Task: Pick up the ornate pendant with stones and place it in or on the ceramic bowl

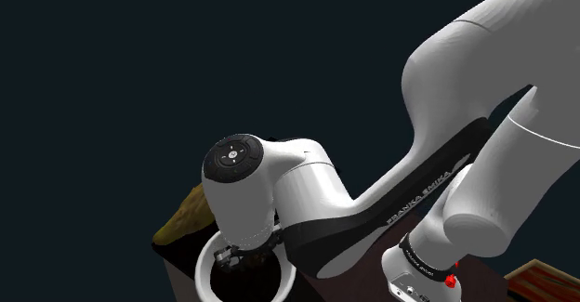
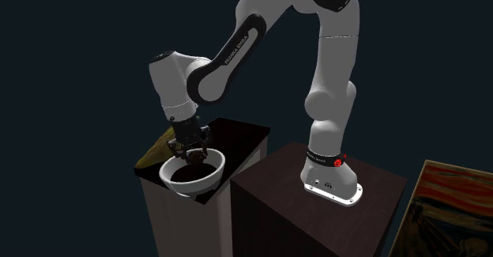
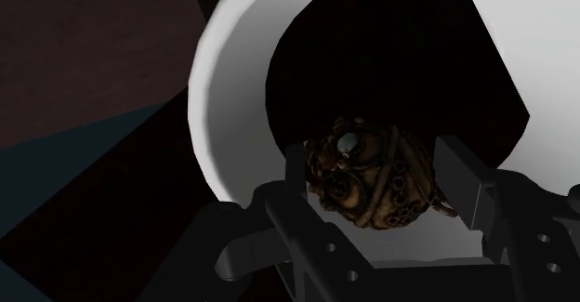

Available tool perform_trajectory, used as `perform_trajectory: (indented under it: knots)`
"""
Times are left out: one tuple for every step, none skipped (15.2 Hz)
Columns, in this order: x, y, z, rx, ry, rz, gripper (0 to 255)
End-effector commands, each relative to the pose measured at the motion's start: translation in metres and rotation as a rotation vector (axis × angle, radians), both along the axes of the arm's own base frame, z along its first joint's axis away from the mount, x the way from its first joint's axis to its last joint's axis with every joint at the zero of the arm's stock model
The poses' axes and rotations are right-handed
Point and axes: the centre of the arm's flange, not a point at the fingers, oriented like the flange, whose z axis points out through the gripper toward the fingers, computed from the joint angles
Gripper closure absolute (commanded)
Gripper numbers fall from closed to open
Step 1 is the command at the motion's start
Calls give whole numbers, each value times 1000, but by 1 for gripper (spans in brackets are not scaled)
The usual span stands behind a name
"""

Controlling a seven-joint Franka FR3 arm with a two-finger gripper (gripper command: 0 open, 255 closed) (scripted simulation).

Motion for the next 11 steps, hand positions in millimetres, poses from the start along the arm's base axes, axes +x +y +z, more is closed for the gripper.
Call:
perform_trajectory:
  knots:
    - [0, 0, 0, 0, 0, 0, 255]
    - [0, 0, 0, 0, 0, 0, 0]
    - [0, 0, 0, 0, 0, 0, 0]
    - [0, 0, 0, 0, 0, 0, 0]
    - [0, 0, 0, 0, 0, 0, 0]
    - [0, 0, 0, 0, 0, 0, 0]
    - [0, 0, 0, 0, 0, 0, 0]
    - [0, 3, 13, 0, 0, 0, 0]
    - [0, 5, 26, 0, 0, 0, 0]
    - [0, 8, 39, 0, 0, 0, 0]
    - [0, 10, 49, 0, 0, 0, 0]
